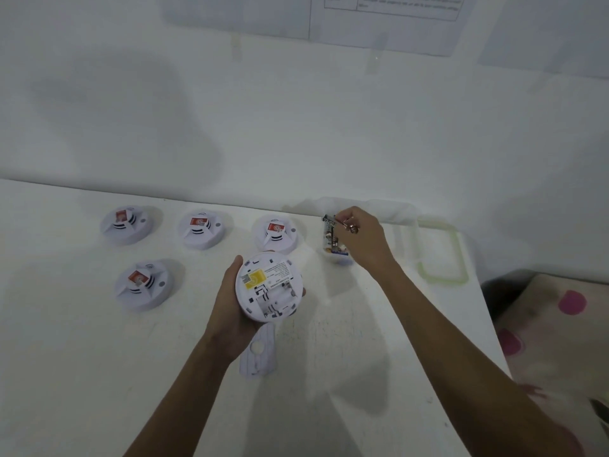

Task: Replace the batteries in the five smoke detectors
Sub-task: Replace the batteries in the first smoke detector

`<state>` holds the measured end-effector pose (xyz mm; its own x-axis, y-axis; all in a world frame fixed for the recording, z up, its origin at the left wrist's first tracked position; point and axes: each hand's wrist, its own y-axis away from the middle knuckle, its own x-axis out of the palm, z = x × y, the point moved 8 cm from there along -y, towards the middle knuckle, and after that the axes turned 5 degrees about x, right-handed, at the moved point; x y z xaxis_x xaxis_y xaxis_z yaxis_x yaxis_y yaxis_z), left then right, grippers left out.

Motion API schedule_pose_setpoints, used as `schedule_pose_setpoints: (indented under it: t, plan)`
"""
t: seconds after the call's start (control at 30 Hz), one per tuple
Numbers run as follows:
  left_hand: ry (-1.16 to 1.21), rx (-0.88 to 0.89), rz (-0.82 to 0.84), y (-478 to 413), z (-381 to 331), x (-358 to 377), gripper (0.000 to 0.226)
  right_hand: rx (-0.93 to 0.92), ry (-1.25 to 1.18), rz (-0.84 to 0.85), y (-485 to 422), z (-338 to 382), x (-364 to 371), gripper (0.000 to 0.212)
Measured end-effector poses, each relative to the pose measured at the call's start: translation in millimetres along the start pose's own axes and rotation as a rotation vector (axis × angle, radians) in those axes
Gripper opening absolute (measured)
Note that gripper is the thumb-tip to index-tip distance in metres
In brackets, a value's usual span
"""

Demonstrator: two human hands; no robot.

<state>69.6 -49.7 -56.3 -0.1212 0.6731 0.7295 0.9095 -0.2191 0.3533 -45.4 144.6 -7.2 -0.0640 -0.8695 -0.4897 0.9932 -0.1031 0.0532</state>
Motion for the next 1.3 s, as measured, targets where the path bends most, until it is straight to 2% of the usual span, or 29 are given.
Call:
schedule_pose_setpoints:
  t: [0.23, 0.37, 0.43, 0.53, 0.73, 0.93, 1.1, 1.3]
  plan:
    - [-0.019, 0.044, 0.015, 15, -4, -2, 0.06, -0.011, -0.359, 0.111, 77, 41, 3, 0.011]
    - [-0.005, 0.049, -0.015, 22, -8, -9, 0.057, -0.006, -0.5, 0.24, 119, 59, 22, 0.011]
    - [0.005, 0.053, -0.044, 25, -12, -13, 0.063, -0.006, -0.496, 0.302, 134, 66, 36, 0.013]
    - [-0.042, 0.084, -0.064, 29, -24, -21, 0.061, -0.028, -0.415, 0.353, 150, 73, 52, 0.017]
    - [-0.089, 0.101, -0.046, 35, -49, -37, 0.058, -0.13, -0.181, 0.361, 166, 93, 82, 0.021]
    - [-0.121, 0.116, -0.08, 36, -69, -58, 0.059, -0.142, -0.077, 0.332, 168, 104, 117, 0.022]
    - [-0.151, 0.123, -0.043, 34, -81, -61, 0.06, -0.028, -0.127, 0.231, 163, 104, 132, 0.029]
    - [-0.18, 0.161, 0.014, 33, -92, -64, 0.052, 0.025, -0.101, 0.174, 161, 105, 147, 0.033]
